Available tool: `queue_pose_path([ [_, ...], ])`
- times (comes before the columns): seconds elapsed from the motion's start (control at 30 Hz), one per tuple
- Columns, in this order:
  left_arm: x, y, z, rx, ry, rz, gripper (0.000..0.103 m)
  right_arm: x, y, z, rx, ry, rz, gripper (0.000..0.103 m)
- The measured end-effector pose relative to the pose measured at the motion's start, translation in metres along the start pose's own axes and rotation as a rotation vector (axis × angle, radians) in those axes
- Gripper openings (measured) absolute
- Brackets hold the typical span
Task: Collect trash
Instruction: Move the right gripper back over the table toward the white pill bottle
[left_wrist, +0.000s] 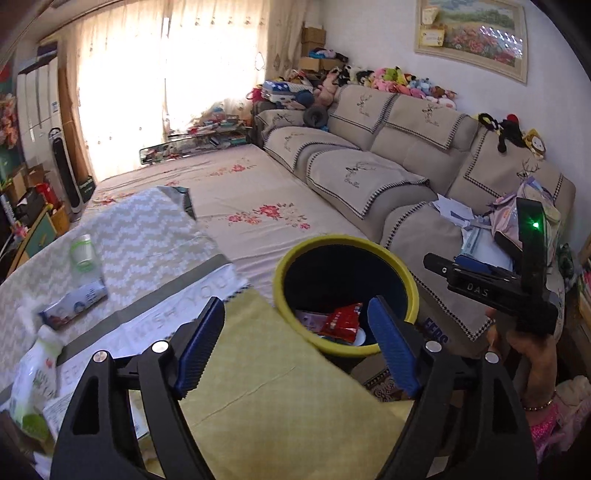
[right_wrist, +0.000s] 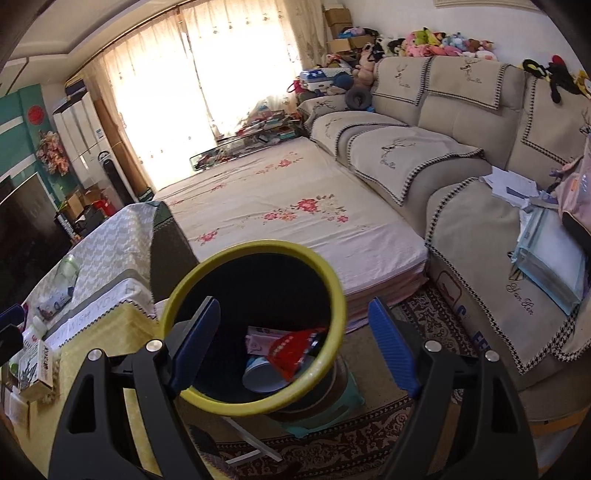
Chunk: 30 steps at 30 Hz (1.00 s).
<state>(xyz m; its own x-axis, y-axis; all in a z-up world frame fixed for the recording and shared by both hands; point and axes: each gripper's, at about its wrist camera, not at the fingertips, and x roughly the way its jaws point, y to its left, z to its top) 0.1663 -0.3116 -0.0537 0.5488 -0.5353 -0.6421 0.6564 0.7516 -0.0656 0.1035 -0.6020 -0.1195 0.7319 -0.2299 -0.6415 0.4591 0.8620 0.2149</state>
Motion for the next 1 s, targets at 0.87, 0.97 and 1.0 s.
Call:
queue_pose_path([
  [0.87,-0.205,0.207,-0.156,-0.448,-0.150,0.431,0.092,-0.003,0.289,-0.077,-0.480,0.178,0.387,0.078],
  [0.97,-0.211,0.207,-0.158,-0.444,-0.154,0.450,0.092,-0.007,0.292,-0.075,-0.468,0.210,0.469,0.078],
  [1.0,-0.210,0.205,-0.155,-0.442,-0.157,0.461,0.092,-0.012,0.295,-0.075,-0.480,0.210,0.497,0.078],
])
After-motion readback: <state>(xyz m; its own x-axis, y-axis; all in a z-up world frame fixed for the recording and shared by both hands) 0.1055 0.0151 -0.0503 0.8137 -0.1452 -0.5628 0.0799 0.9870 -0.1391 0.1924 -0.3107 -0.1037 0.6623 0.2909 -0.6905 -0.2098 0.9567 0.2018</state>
